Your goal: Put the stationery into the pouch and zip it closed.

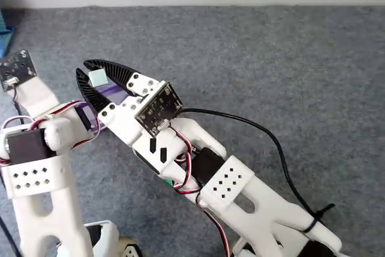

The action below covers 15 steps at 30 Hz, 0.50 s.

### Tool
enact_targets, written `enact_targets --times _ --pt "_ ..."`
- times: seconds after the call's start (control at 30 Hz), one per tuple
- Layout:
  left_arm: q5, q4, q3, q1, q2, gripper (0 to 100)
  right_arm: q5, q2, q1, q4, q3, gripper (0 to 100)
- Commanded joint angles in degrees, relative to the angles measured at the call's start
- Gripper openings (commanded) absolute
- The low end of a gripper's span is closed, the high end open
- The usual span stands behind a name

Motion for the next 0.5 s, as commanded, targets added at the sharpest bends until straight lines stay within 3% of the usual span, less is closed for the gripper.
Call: enact_targets --times 0.0,0.23,0.47 --pt "0.6 0.4 -2.0 0.4 0.8 1 -0.8 -0.6 0.9 0.3 1.1 0.8" --pt "0.6 0.4 -2.0 0.4 0.8 1 -12.2 -0.6 6.4 6.6 4.2 0.8" --pt "0.6 0.4 -2.0 0.4 0.9 1 -12.9 -0.2 5.9 9.8 4.1 1.0"
